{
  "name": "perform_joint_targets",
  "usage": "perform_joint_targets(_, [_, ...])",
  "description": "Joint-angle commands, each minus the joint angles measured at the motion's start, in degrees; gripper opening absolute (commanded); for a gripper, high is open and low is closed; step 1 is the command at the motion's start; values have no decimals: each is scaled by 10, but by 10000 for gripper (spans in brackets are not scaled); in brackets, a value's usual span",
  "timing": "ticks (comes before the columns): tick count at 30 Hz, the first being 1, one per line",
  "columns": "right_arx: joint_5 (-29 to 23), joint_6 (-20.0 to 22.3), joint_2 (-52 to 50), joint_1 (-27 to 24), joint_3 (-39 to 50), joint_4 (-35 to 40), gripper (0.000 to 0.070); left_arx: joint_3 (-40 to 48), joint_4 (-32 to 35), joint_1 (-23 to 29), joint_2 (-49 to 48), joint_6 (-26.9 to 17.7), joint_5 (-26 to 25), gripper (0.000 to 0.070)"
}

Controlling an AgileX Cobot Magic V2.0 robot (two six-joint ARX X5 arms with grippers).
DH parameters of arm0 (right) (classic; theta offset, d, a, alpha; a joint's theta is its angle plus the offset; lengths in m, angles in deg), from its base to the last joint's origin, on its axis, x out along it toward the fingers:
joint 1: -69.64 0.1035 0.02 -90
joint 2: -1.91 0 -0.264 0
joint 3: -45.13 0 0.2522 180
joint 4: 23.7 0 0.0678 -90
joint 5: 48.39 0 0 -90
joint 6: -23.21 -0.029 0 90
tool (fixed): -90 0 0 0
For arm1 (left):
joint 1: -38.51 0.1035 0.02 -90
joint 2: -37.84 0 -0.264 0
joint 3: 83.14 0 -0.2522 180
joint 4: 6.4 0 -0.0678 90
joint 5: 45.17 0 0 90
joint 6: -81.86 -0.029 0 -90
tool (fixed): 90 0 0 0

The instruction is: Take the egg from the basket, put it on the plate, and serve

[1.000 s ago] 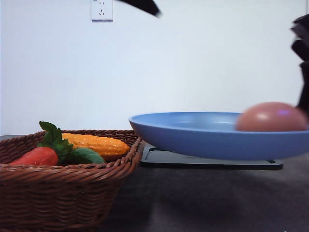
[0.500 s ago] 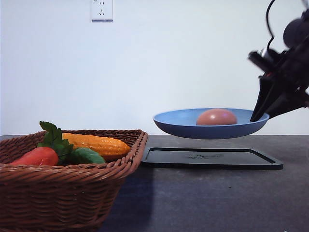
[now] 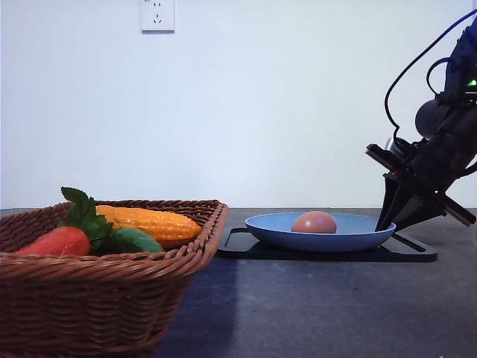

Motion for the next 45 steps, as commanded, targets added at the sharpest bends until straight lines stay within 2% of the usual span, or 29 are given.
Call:
perform_joint_targets(1, [2, -4, 12, 1, -16, 1, 1, -9, 2, -4, 5, -5, 3, 426])
perform_joint_targets(3, [2, -4, 12, 1, -16, 2, 31, -9, 2, -4, 7, -5, 2, 426])
perform_joint_targets(7, [1, -3, 12, 1, -16, 3, 206, -9, 1, -4, 11, -5, 2, 426])
perform_joint_targets(8, [1, -3, 12, 1, -16, 3, 232, -9, 0, -4, 13, -5, 2, 426])
perform_joint_targets(16, [3, 0, -4, -7, -26, -28, 243, -9, 0, -4, 34, -9, 4, 426])
perform_joint_targets(20, [2, 1, -40, -14, -26, -65, 241, -9, 1, -4, 55, -24, 39, 409])
perform_joint_targets(22, [1, 10, -63, -15, -26, -85, 235, -9, 1, -4, 69, -34, 63, 358])
perform_joint_targets(25, [-1, 36, -103, -15, -26, -121, 151, -9, 0, 1, 92, -55, 96, 224])
perform_joint_targets(28, [-3, 71, -148, -10, -26, -159, 41, -9, -1, 14, 119, -93, 106, 32])
perform_joint_targets(29, [-3, 85, -164, -5, -25, -175, 14, -9, -1, 20, 129, -104, 106, 8])
perform_joint_targets(34, [-15, 124, -248, 36, -2, -222, 0, -9, -17, 66, 175, -136, 106, 0])
perform_joint_targets(38, [-69, 124, -322, 84, 37, -222, 0, -9, -50, 125, 200, -139, 105, 0])
perform_joint_targets(41, [-114, 123, -380, 123, 78, -207, 0, -5, -57, 171, 204, -138, 89, 0])
perform_joint_targets(45, [-168, 107, -470, 171, 153, -148, 0, 9, -33, 217, 185, -120, 35, 0])
